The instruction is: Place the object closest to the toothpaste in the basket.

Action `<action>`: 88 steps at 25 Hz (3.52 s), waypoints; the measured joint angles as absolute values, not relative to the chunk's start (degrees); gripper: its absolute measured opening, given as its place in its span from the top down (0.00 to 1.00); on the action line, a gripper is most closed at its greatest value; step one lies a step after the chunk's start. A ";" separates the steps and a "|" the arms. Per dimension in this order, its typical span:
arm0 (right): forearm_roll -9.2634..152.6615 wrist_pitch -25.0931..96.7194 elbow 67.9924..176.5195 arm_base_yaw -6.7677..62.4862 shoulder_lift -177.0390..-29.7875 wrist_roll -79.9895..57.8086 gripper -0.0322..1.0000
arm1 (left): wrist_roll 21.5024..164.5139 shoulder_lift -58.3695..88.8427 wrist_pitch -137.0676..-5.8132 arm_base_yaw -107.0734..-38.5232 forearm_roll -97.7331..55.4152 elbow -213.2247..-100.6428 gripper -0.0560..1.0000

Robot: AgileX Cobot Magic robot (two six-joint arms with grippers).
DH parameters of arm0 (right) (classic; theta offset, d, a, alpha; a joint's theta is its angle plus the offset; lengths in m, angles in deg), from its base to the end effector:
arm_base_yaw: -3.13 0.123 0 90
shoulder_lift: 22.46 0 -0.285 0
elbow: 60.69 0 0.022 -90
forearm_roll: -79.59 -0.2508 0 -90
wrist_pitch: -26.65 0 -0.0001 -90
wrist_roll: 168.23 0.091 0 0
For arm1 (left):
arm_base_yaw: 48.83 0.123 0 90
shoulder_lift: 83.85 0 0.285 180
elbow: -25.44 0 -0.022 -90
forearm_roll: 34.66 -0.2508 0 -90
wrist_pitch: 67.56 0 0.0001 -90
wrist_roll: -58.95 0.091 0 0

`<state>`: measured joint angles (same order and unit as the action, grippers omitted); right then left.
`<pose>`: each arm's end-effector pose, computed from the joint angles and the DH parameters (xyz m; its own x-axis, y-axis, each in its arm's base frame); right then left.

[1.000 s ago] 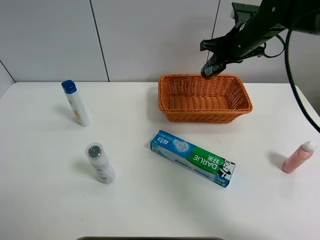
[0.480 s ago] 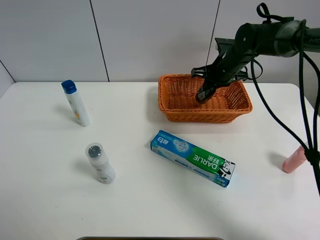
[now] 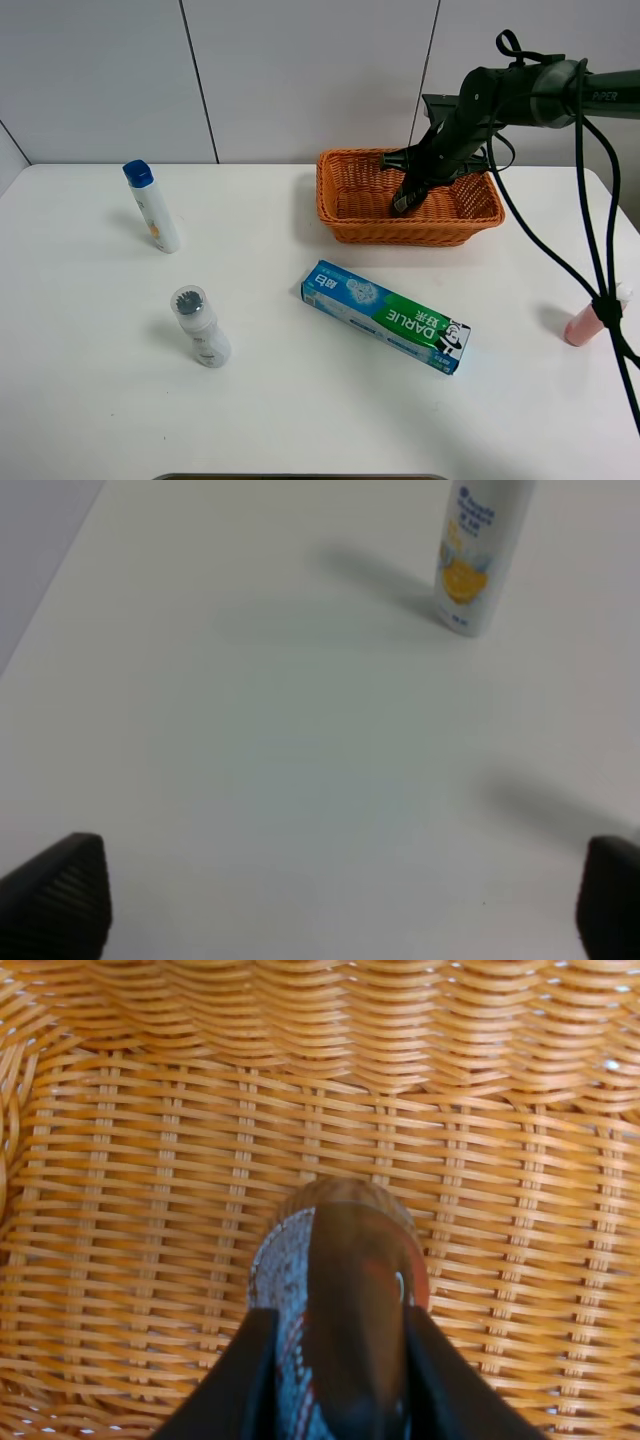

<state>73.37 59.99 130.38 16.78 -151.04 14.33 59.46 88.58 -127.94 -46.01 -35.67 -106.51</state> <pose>0.4406 0.1126 0.1702 -0.8753 -0.0738 -0.4780 -0.1470 0.9821 0.1176 -0.0063 0.0011 0.2804 -0.4388 -0.0040 -0.8986 -0.0552 0.9982 0.0225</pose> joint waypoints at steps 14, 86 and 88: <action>73.53 59.99 130.38 16.78 -151.04 14.11 0.70 | 59.46 88.58 -127.94 -46.01 -35.67 -106.51 0.06; 79.59 77.80 130.45 17.10 -108.55 13.78 0.01 | 59.46 88.58 -127.94 -46.01 -35.67 -106.51 0.06; 79.59 79.40 130.45 17.10 -106.23 13.02 0.01 | 59.46 88.58 -127.94 -46.01 -35.67 -106.51 0.06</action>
